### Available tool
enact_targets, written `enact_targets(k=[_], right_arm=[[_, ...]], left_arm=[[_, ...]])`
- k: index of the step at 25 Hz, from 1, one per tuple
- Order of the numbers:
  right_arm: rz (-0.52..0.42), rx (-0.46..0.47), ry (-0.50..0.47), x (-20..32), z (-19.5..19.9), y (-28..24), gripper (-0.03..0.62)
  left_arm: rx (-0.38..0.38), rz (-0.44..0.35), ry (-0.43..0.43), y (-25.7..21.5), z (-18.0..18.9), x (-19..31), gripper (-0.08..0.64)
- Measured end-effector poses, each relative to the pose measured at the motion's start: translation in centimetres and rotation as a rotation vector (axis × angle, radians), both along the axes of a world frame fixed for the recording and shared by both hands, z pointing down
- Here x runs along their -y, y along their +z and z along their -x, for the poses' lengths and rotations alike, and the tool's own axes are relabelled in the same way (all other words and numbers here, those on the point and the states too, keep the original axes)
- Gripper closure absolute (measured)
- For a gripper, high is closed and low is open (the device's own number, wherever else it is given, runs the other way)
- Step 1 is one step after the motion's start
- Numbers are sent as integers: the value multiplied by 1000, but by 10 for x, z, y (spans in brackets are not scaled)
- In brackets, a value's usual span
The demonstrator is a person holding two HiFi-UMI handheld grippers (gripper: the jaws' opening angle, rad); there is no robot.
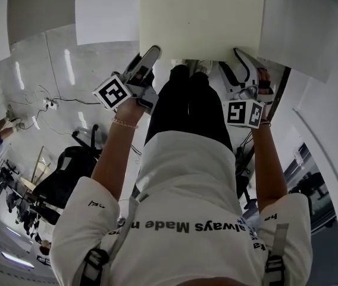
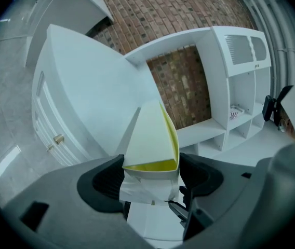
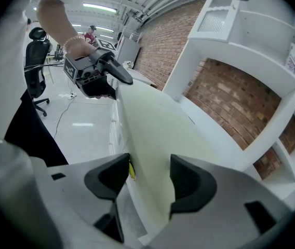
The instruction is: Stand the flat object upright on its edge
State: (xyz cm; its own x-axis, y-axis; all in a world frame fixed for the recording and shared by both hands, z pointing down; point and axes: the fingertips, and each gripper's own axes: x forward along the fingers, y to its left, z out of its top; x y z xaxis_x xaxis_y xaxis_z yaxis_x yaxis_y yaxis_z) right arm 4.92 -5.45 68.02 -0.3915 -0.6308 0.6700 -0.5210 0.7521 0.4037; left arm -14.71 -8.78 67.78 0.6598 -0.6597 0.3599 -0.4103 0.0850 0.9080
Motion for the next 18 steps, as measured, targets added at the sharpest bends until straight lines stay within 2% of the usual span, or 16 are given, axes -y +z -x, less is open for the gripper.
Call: enact_targets(k=[4, 8, 12, 18], right_arm=[[-12, 65, 21, 0, -3, -12, 347], [-10, 134, 46, 4, -10, -20, 347], [-12, 157, 65, 8, -17, -26, 348], [5, 229, 111, 19, -36, -32, 348]], left_arm=[[70, -47, 6, -29, -2, 3, 232], [150, -128, 19, -63, -13, 13, 239], [214, -184, 23, -90, -25, 18, 245], [275, -256, 50, -126, -55, 30, 253]])
